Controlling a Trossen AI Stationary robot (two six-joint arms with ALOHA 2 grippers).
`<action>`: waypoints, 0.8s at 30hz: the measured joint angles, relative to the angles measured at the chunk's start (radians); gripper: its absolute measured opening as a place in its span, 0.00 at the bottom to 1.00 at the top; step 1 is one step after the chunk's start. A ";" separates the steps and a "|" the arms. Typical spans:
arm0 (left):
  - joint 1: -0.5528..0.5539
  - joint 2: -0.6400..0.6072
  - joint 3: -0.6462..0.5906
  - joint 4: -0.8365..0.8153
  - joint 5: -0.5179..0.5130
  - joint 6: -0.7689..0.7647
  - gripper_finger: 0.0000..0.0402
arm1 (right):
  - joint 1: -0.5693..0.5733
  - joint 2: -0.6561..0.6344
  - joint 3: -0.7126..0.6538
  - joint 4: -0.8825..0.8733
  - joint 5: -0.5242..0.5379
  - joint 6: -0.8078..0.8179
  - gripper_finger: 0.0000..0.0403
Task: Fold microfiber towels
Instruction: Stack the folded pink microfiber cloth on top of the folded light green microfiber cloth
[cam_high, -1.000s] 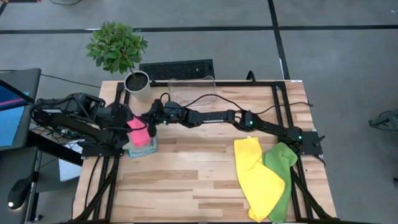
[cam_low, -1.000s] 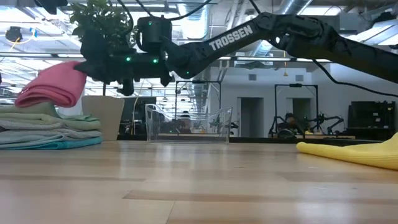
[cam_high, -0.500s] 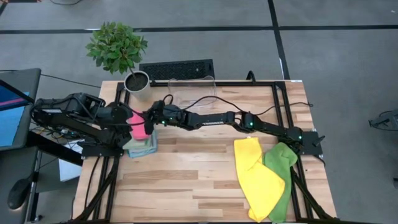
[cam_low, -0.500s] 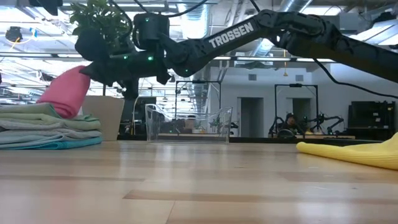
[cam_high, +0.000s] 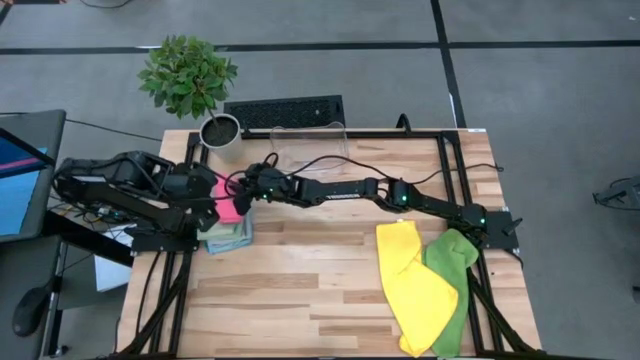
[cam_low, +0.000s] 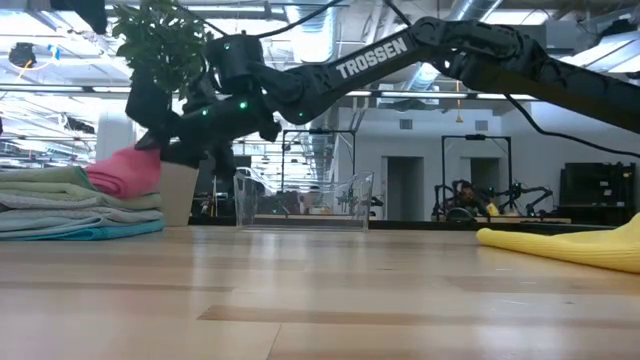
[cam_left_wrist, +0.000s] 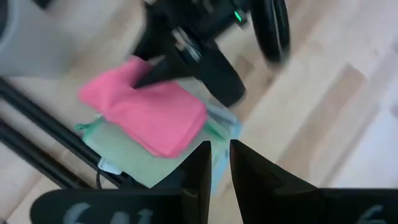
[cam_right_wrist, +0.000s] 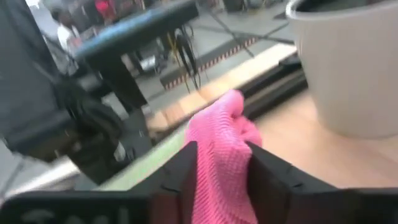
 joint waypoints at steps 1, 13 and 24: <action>-0.006 0.006 -0.005 0.004 -0.025 -0.028 0.12 | -0.001 0.000 0.000 -0.018 -0.007 -0.011 0.40; -0.202 -0.007 -0.413 0.041 -0.054 -0.479 0.12 | -0.021 0.000 0.000 -0.084 -0.087 -0.027 0.61; -0.244 -0.053 -0.580 0.186 -0.178 -0.726 0.23 | -0.023 0.000 0.000 -0.091 -0.113 -0.030 0.59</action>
